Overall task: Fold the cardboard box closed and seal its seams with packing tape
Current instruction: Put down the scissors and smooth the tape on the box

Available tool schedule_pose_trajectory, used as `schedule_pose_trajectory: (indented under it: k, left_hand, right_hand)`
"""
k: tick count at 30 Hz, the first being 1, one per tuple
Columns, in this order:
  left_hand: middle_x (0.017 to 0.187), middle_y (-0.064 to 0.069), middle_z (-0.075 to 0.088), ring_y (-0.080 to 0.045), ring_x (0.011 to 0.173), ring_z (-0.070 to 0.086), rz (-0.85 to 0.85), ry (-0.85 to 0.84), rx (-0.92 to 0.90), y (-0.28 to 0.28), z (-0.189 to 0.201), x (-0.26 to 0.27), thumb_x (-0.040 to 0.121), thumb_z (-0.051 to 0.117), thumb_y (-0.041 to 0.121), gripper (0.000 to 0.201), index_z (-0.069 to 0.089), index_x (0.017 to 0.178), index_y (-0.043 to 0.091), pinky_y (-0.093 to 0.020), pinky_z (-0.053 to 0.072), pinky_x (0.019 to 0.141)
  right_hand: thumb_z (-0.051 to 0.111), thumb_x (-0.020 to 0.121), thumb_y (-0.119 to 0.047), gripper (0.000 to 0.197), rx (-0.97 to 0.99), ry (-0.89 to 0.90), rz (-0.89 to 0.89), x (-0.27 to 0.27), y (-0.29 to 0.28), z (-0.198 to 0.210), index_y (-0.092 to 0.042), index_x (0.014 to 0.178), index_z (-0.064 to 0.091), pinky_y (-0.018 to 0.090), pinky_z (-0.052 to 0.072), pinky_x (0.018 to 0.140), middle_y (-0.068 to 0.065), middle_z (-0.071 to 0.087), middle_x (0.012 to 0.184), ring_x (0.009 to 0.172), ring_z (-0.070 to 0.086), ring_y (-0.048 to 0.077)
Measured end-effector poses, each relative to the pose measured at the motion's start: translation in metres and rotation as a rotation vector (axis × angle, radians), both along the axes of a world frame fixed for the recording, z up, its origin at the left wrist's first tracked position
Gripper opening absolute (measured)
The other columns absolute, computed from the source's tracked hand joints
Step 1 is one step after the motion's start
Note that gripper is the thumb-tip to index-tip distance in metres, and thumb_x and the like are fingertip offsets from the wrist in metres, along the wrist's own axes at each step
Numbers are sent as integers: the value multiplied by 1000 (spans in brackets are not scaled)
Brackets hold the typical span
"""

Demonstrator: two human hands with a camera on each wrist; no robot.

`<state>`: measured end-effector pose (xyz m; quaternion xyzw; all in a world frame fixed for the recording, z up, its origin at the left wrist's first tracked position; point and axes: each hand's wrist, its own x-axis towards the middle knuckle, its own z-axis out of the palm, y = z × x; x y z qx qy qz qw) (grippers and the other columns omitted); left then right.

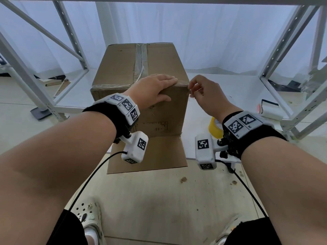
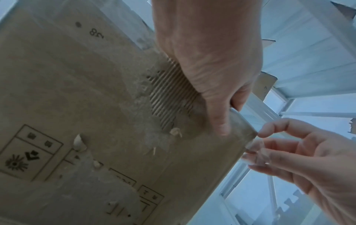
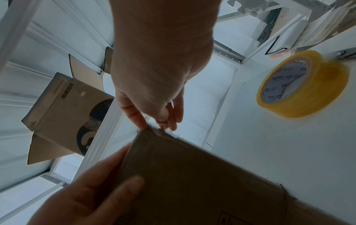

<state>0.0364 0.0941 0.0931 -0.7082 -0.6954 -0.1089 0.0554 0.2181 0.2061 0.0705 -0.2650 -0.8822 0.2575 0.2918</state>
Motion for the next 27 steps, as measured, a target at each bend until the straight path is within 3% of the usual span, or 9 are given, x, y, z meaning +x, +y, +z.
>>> schedule_pose_trajectory:
  k: [4, 8, 12, 17, 22, 27]
  left_hand:
    - [144, 6, 46, -14, 133, 40, 23, -106, 98, 1, 2, 5, 100, 43, 28, 39, 48, 138, 21, -28, 26, 109]
    - [151, 6, 34, -17, 139, 32, 15, 27, -2, 3, 1, 0, 99, 45, 23, 48, 34, 146, 23, -35, 26, 114]
    - [155, 4, 26, -17, 142, 22, 3, 106, -36, -1, -4, 1, 97, 49, 31, 59, 24, 149, 22, -31, 16, 115]
    - [134, 0, 48, -23, 122, 42, 76, 67, 127, 7, -3, 20, 98, 38, 44, 45, 45, 138, 23, -38, 32, 102]
    - [123, -5, 50, -26, 114, 45, 182, 164, 172, 26, -6, 34, 94, 42, 45, 41, 51, 125, 19, -39, 35, 95]
    - [118, -6, 51, -27, 109, 47, 209, 194, 229, 34, -15, 36, 88, 49, 50, 45, 51, 119, 17, -39, 35, 91]
  right_hand:
    - [43, 91, 4, 25, -2, 8, -4, 1, -2, 0, -18, 95, 54, 30, 52, 77, 3, 63, 85, 83, 65, 20]
    - [42, 93, 3, 25, 8, 2, 1, 2, -2, 1, -20, 96, 53, 29, 52, 79, 3, 65, 86, 84, 65, 19]
    - [42, 93, 2, 26, 27, -10, 10, 3, -2, 2, -21, 96, 53, 33, 54, 82, 5, 65, 86, 84, 64, 21]
    - [44, 93, 1, 23, 20, -20, 16, 3, -1, 4, -19, 99, 54, 30, 53, 81, 5, 66, 87, 85, 65, 21]
    - [50, 93, -1, 19, -15, 8, 9, 4, 2, 4, -15, 105, 52, 24, 47, 84, 5, 70, 91, 86, 65, 15]
    - [54, 92, -7, 13, 53, 0, 18, 4, 6, 2, -15, 101, 56, 28, 49, 81, 2, 69, 87, 83, 64, 18]
